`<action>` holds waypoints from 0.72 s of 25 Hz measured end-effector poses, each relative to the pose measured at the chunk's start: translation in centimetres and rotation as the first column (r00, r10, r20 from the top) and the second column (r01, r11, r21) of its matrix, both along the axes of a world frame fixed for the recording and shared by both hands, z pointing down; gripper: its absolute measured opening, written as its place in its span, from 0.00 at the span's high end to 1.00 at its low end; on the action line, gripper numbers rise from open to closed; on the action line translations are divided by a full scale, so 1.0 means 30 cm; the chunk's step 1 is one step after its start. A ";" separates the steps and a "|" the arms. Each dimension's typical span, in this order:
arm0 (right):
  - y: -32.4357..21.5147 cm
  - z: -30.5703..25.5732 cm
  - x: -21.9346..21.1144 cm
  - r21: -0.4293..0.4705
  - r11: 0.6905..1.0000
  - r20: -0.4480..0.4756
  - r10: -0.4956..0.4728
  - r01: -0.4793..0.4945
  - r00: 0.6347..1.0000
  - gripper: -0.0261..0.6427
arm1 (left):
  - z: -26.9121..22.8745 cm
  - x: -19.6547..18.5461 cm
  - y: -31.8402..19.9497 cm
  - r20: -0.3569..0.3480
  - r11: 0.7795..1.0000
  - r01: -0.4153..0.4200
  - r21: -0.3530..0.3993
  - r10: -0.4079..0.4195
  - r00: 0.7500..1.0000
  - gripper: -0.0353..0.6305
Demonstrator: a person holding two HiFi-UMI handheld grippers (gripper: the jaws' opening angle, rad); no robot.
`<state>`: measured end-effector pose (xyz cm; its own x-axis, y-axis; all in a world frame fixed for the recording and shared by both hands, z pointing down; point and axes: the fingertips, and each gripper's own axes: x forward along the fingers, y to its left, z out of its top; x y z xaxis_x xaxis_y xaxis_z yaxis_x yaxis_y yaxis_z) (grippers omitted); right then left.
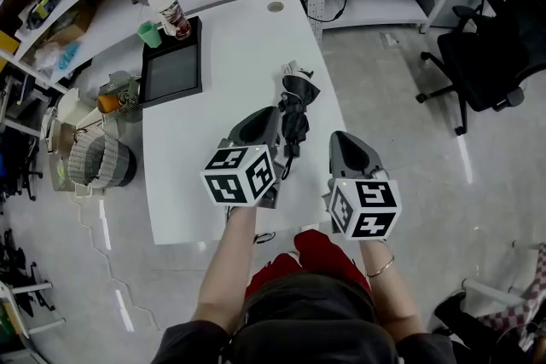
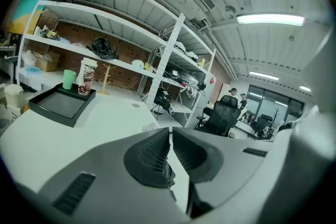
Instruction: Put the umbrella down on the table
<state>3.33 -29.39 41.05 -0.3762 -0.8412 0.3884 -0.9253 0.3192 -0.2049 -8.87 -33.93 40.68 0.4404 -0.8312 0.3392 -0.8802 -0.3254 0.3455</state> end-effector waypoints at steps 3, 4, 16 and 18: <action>0.026 -0.017 -0.005 0.012 1.000 -0.006 -0.002 0.002 1.000 0.93 | -0.018 -0.021 0.043 -0.019 1.000 0.001 0.013 -0.001 1.000 0.92; 0.035 -0.023 -0.007 0.016 1.000 -0.007 -0.001 0.002 1.000 0.93 | -0.025 -0.027 0.059 -0.029 1.000 0.000 0.016 0.001 1.000 0.93; 0.170 -0.107 -0.060 0.076 0.996 0.008 -0.037 0.036 0.999 0.93 | -0.129 -0.111 0.268 -0.010 0.996 -0.011 0.093 0.012 1.000 0.93; 0.195 -0.119 -0.066 0.086 0.996 0.012 -0.038 0.036 0.999 0.93 | -0.147 -0.122 0.306 -0.001 0.994 -0.012 0.106 0.012 1.000 0.93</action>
